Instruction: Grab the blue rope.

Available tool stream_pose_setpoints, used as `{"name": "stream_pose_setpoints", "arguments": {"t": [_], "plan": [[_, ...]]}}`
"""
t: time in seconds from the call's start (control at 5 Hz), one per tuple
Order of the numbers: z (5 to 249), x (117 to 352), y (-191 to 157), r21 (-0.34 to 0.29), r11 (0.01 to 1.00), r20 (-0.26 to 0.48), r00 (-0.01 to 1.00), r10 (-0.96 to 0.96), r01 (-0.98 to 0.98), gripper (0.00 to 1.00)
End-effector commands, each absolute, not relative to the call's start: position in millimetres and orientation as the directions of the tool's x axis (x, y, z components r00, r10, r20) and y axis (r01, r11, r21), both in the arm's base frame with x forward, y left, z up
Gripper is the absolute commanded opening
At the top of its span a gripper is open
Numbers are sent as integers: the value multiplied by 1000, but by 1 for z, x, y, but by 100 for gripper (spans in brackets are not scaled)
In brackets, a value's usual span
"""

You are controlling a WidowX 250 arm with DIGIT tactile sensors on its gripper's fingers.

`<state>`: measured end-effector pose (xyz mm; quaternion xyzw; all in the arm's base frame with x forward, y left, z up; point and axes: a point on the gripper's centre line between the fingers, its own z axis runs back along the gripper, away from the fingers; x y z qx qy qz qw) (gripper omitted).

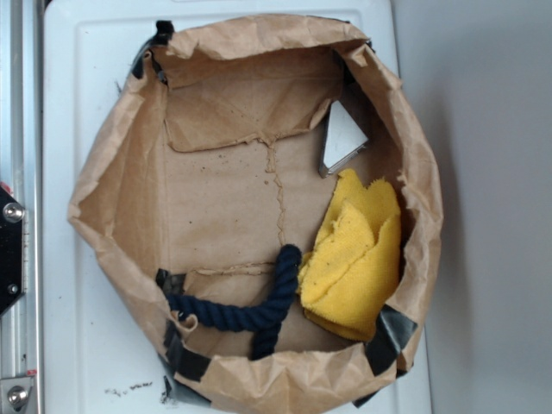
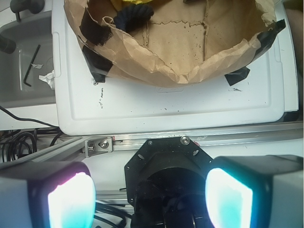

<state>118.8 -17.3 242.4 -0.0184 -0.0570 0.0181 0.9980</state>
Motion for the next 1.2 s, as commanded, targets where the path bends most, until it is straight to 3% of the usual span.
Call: {"name": "stream_pose_setpoints", "arguments": {"t": [0.0,0.2,0.4,0.6,0.8,1.0], "plan": [[242,119,-17,-39,999,113,993,38,-34,100],[231,168,-22,-27,996,114,989,90,-87,100],[220,200,-23,10,992,144,982,123,-125,100],[193,236,-14,-25,992,198,972,122,-120,100],[157,260,-16,-81,993,201,975,98,-83,100],[136,276,-15,-132,984,188,971,146,-122,100]]}}
